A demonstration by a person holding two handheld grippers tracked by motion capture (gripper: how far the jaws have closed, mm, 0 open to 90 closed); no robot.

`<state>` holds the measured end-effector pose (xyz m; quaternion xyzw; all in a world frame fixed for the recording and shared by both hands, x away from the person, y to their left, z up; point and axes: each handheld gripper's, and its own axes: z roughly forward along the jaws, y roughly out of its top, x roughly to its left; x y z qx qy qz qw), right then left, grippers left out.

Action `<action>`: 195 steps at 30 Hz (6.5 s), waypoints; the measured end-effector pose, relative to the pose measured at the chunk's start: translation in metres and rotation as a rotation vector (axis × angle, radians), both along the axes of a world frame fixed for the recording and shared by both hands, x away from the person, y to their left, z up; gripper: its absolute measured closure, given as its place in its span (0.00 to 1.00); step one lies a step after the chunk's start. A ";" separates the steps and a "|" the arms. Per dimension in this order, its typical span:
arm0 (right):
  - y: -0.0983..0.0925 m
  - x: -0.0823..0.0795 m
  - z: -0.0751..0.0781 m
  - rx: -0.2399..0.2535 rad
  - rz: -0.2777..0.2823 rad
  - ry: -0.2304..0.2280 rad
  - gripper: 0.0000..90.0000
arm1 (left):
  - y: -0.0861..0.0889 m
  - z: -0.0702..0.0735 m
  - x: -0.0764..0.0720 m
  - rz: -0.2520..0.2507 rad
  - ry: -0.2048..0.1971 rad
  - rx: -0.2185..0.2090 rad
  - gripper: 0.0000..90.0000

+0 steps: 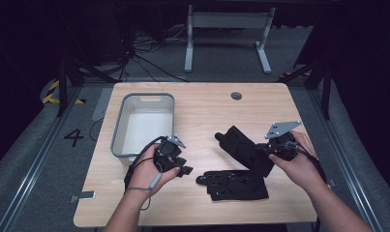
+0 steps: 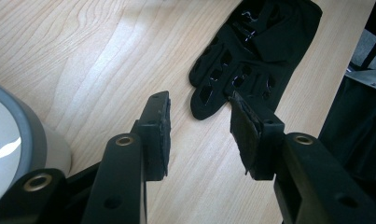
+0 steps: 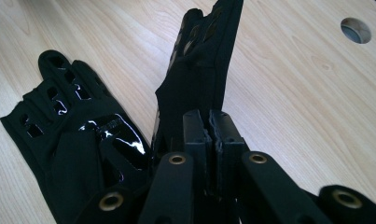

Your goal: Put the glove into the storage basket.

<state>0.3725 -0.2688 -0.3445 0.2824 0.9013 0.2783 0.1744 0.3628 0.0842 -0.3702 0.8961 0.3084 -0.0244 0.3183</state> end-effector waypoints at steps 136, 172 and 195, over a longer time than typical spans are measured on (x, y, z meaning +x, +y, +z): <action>-0.005 -0.036 -0.079 -0.086 -0.026 0.546 0.95 | -0.048 -0.039 0.000 -0.146 0.128 0.141 0.67; -0.004 -0.037 -0.080 -0.089 -0.033 0.544 0.95 | -0.076 -0.054 -0.006 -0.195 0.042 0.230 0.99; -0.017 -0.041 -0.035 -0.046 -0.063 0.359 0.95 | -0.077 -0.014 -0.038 -0.253 -0.045 0.190 0.99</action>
